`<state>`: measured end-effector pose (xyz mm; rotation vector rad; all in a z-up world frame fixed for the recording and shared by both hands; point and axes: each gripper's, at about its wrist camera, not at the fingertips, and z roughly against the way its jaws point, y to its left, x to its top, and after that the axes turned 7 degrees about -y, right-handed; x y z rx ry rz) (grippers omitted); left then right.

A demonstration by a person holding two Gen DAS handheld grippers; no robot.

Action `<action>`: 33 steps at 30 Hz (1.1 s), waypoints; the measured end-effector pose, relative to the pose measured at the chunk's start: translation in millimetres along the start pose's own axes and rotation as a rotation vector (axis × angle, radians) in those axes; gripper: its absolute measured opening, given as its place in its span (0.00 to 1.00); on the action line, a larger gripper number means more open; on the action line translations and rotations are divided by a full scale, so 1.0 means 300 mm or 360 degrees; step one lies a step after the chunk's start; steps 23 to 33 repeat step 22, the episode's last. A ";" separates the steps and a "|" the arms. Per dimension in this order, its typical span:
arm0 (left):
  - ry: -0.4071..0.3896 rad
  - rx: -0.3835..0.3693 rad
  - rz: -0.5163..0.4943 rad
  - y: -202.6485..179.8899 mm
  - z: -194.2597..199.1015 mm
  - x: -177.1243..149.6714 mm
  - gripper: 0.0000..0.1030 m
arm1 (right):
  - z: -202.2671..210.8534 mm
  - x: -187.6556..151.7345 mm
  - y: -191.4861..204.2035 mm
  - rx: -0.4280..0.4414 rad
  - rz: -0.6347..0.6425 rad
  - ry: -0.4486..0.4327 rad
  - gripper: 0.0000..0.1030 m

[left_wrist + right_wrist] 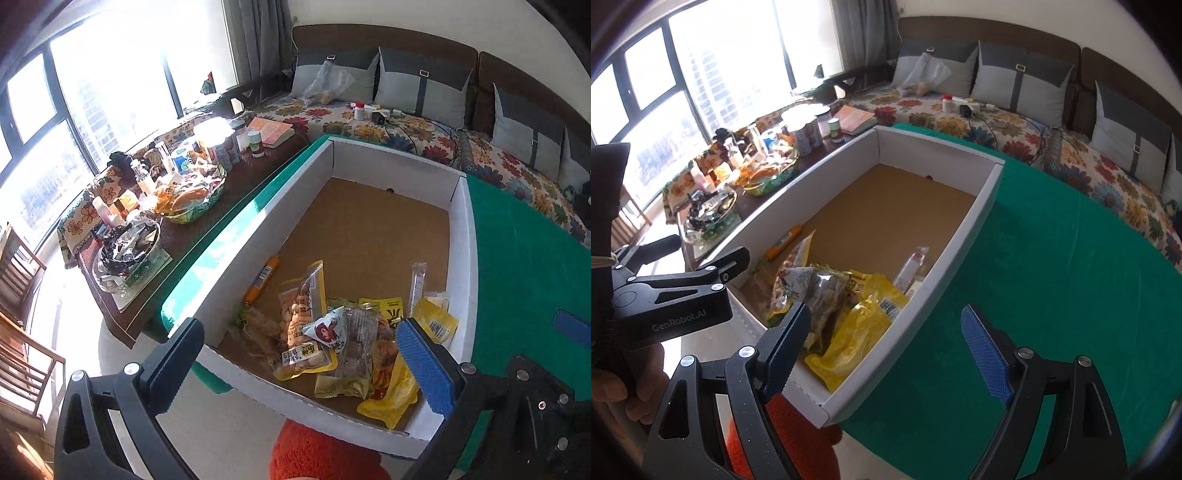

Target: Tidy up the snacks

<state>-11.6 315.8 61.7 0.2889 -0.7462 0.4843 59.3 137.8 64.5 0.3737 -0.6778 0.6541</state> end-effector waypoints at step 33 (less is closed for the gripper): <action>-0.0057 -0.0045 0.0021 0.035 0.041 -0.032 1.00 | -0.025 0.019 0.095 -0.0045 0.0166 0.0085 0.84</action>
